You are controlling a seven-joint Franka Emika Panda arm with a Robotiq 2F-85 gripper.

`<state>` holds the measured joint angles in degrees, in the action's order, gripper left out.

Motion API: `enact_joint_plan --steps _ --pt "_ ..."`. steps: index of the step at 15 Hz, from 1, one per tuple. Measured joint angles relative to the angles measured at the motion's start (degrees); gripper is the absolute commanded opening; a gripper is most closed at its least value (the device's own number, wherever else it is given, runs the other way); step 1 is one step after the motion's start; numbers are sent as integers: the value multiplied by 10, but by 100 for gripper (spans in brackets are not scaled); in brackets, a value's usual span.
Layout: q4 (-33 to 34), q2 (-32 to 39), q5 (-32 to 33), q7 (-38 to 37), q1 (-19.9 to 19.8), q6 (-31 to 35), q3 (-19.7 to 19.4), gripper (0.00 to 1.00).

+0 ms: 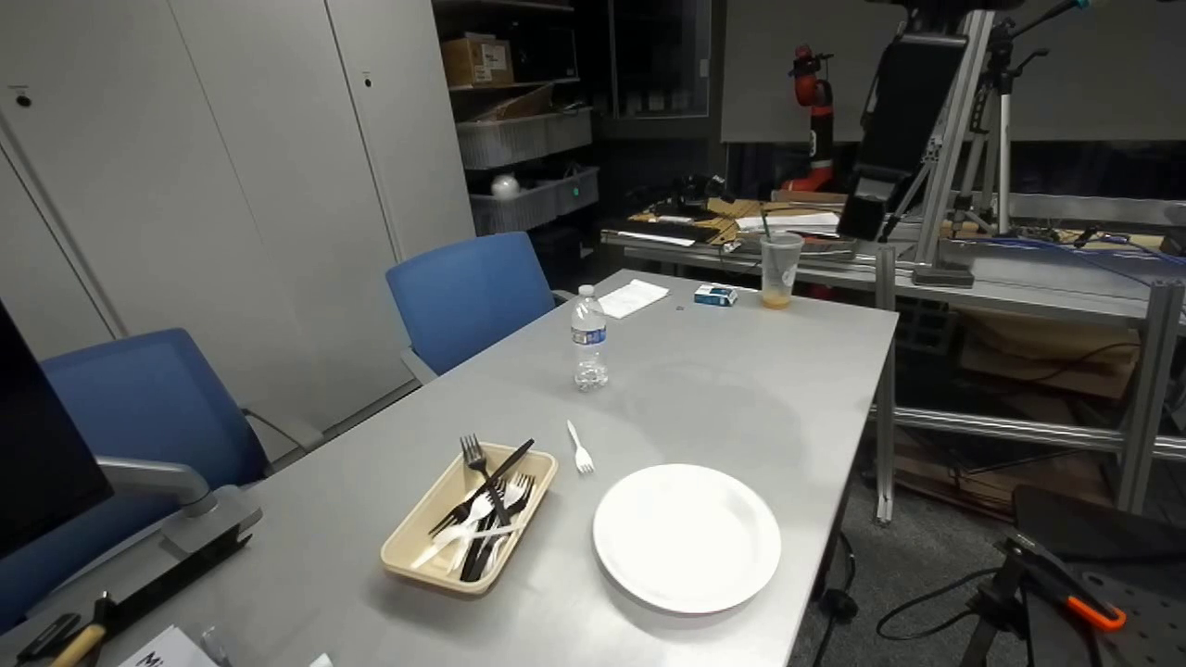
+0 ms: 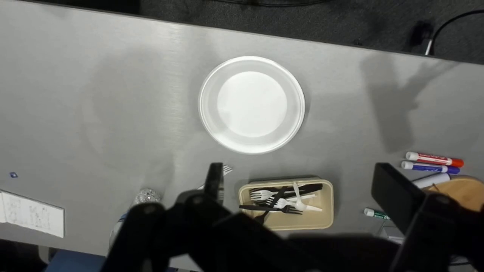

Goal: Pick the white fork on the table and put it on the tray

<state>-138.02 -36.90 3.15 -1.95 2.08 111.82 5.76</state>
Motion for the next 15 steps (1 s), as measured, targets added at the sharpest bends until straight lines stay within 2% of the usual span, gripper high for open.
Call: enact_joint_plan --steps 3,7,10,12,15 --pt "6 7 -4 -27 2 -4 11 100" --pt "79 93 -7 -159 15 0 101 100" --pt "150 172 8 -251 17 3 150 100" --pt "176 203 15 -272 17 3 159 100" --pt "184 212 17 -274 16 3 158 100"
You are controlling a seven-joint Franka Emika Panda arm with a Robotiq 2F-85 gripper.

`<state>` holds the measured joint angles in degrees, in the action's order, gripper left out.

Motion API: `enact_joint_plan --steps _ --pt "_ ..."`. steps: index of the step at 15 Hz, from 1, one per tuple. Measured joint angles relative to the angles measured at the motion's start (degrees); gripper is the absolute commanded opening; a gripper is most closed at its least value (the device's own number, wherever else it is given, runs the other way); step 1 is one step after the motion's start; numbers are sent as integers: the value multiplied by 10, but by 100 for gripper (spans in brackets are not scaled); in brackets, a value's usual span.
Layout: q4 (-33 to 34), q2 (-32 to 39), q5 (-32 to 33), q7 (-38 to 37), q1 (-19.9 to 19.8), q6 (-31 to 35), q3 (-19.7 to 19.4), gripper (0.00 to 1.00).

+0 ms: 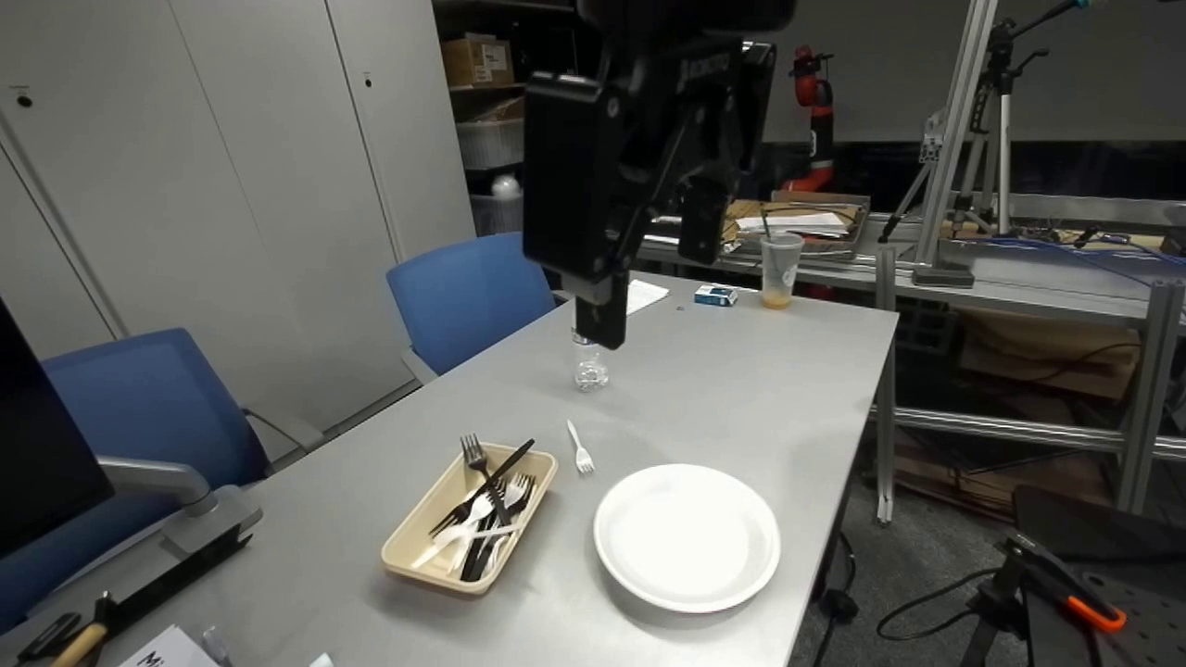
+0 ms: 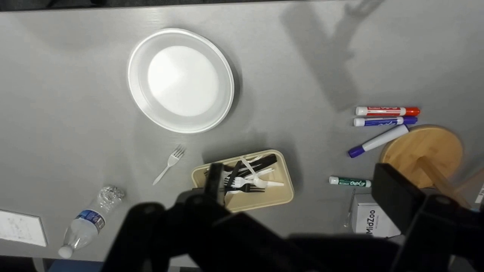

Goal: Pick the white fork on the table and put it on the tray

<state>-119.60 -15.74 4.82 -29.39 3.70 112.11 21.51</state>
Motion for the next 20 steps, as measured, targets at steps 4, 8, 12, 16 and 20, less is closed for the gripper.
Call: enact_joint_plan --steps 4,8,12,16,20 --pt "-1 1 0 0 3 0 -4 100" --pt "10 19 7 -5 1 -1 -26 100" --pt "14 66 19 -3 -11 40 -82 100" --pt "13 118 28 -2 -21 140 -130 100" --pt "14 138 29 -3 -21 179 -144 100"
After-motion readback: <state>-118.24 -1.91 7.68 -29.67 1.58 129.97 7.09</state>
